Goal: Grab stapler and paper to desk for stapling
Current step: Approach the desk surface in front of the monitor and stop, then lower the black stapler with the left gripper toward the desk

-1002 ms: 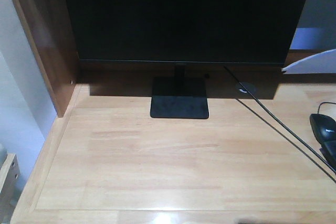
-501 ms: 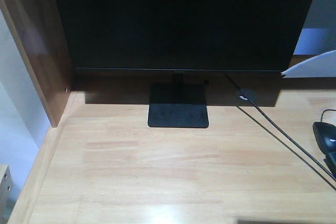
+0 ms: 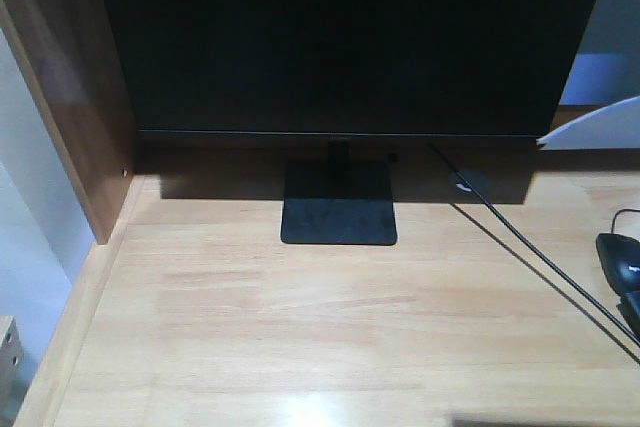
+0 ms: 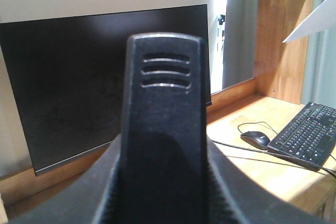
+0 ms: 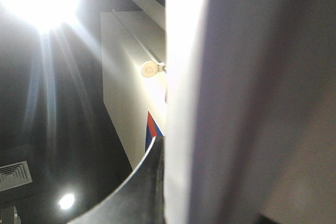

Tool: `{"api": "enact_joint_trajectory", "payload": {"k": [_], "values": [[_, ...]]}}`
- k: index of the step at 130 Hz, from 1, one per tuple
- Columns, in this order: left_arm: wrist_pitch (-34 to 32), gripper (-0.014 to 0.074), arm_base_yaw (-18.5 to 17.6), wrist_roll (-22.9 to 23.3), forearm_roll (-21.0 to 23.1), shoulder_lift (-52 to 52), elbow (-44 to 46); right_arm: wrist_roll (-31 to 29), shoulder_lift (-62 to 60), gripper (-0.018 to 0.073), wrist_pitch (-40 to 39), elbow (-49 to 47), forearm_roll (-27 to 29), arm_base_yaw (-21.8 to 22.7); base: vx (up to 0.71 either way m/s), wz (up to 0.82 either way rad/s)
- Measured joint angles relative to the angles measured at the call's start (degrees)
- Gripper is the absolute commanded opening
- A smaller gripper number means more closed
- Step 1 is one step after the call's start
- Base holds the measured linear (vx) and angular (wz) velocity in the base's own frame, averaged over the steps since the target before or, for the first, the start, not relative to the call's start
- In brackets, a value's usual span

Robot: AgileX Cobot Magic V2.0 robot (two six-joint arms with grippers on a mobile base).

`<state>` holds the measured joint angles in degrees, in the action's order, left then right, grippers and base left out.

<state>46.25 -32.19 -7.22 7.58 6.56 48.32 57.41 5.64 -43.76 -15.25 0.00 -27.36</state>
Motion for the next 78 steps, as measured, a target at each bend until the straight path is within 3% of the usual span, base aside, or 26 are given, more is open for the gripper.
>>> {"api": "enact_joint_trajectory", "payload": {"k": [78], "values": [[0.0,-0.0006,0.0,0.0,0.0,0.0,0.0,0.0,0.0,-0.0006,0.0,0.0,0.0,0.0,0.00,0.00]]}}
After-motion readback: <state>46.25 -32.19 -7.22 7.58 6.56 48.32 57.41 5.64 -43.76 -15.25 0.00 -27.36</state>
